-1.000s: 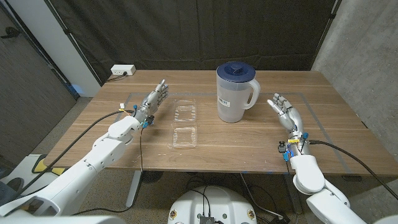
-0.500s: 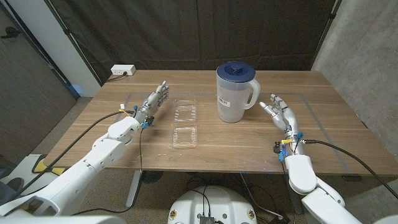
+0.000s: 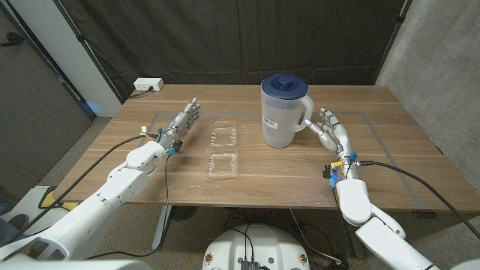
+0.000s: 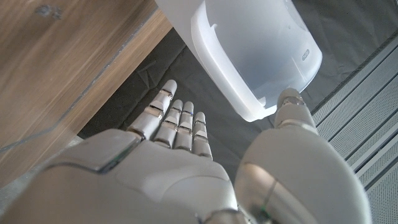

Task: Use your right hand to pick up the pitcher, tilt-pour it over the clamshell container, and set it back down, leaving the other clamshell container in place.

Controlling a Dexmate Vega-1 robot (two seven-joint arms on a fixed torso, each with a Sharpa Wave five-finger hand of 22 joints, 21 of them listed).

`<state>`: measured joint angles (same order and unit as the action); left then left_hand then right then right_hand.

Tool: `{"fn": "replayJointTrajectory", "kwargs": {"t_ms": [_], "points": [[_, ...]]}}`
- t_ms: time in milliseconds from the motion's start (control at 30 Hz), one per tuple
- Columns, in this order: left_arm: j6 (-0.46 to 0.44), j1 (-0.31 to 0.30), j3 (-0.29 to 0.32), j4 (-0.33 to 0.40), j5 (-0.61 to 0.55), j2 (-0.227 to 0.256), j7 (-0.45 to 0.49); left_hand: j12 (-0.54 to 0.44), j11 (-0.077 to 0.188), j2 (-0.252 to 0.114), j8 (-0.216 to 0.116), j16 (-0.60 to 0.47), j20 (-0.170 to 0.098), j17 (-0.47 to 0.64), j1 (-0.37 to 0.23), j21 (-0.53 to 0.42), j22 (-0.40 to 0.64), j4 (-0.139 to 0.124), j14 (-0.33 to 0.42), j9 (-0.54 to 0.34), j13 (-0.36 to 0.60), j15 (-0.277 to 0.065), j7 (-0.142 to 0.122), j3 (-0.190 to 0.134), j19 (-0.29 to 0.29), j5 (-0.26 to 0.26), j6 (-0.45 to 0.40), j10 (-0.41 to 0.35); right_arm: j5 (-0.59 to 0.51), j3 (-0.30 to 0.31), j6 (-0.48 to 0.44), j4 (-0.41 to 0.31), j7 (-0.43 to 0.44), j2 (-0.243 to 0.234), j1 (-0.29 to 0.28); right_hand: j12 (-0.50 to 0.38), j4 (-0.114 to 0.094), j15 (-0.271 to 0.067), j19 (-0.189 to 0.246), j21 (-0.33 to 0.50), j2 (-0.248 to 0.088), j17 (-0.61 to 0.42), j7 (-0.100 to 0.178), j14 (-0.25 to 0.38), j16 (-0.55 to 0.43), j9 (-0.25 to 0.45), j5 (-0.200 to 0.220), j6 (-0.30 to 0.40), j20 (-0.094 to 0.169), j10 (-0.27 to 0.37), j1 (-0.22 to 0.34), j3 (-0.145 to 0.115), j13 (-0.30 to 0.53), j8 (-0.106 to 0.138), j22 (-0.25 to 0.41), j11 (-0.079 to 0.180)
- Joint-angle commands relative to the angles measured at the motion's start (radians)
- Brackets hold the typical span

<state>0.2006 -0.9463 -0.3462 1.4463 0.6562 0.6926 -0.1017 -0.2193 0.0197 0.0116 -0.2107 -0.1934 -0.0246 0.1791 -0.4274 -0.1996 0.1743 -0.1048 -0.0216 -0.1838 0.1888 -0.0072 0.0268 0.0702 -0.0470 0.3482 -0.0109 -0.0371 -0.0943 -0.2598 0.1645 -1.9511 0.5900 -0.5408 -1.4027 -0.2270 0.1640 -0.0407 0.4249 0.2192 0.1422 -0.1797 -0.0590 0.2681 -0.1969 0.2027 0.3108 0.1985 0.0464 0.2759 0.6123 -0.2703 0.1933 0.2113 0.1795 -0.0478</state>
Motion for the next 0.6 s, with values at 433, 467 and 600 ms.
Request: {"fn": "replayJointTrajectory", "kwargs": {"t_ms": [433,467,600], "points": [[-0.010,0.010,-0.001,-0.018,0.007,-0.004,-0.006,0.006,-0.002,-0.003,-0.001,0.004,0.011,0.004,-0.002,0.003,0.006,-0.002,0.000,-0.004,0.001,0.001,0.003,0.008,-0.007,0.003,-0.015,-0.005,-0.014,-0.044,-0.021,0.037,0.053,0.002,0.062,-0.080,-0.031,-0.020,0.144,0.053,-0.059,-0.042,0.009,0.182,-0.063,0.028,0.030,0.099,0.112,0.147,0.060,0.000,0.040,0.046,0.024,0.015],[-0.012,0.011,-0.002,-0.017,0.006,-0.004,-0.005,0.006,-0.002,-0.003,-0.001,0.003,0.011,0.004,-0.003,0.002,0.006,-0.002,0.000,-0.004,0.001,0.001,0.002,0.008,-0.007,0.003,-0.016,-0.005,-0.014,-0.046,-0.019,0.039,0.054,0.003,0.064,-0.087,-0.033,-0.021,0.154,0.058,-0.062,-0.046,0.014,0.189,-0.066,0.031,0.031,0.105,0.123,0.155,0.062,0.001,0.045,0.050,0.026,0.017],[-0.020,0.013,-0.004,-0.015,0.006,-0.003,-0.004,0.007,-0.002,-0.004,-0.001,0.003,0.013,0.004,-0.003,0.003,0.006,-0.003,0.001,-0.004,0.001,0.001,0.002,0.009,-0.008,0.003,-0.018,-0.005,-0.027,-0.053,-0.026,0.042,0.064,0.003,0.071,-0.110,-0.033,-0.035,0.178,0.074,-0.071,-0.062,0.026,0.231,-0.086,0.042,0.032,0.125,0.141,0.181,0.074,0.003,0.064,0.064,0.037,0.031]]}}
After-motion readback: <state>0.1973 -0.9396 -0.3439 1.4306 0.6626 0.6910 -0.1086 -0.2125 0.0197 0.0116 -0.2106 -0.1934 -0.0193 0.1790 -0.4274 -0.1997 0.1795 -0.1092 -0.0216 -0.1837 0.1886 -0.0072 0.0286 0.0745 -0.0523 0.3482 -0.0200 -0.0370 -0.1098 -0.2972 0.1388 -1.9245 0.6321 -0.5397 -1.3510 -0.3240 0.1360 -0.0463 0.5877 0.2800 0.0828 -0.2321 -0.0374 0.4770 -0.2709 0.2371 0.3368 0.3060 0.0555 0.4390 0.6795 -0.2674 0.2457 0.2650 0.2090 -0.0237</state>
